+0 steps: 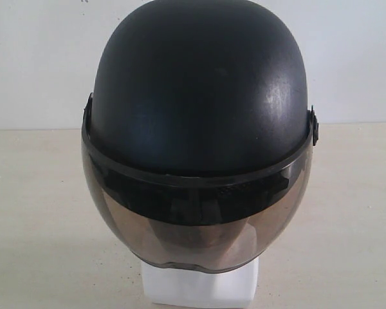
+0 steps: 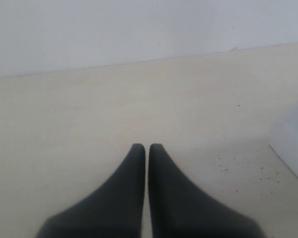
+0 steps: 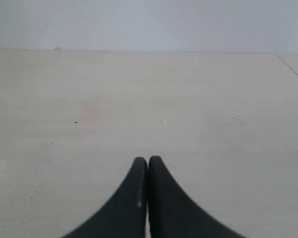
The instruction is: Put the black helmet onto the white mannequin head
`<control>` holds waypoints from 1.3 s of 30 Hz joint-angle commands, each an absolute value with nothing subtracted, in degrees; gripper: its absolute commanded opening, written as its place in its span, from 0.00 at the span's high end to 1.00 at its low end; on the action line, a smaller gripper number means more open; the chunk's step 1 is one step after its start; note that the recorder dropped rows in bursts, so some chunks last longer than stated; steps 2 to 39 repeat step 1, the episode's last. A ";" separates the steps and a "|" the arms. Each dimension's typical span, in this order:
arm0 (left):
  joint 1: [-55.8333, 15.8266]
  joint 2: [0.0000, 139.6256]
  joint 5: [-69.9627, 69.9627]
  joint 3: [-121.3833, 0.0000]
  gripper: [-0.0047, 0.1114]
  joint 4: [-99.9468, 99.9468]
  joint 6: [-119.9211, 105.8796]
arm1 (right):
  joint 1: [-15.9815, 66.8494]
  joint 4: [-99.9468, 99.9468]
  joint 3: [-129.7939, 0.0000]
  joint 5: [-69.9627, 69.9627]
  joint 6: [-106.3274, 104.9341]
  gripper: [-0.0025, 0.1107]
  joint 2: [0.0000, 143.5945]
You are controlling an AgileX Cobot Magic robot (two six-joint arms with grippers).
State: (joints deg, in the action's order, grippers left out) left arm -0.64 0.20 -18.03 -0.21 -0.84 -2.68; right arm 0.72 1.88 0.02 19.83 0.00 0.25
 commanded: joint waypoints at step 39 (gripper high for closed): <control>-0.53 0.00 -17.98 0.00 0.92 -0.44 -2.89 | 0.55 1.77 0.00 19.61 0.00 0.98 0.00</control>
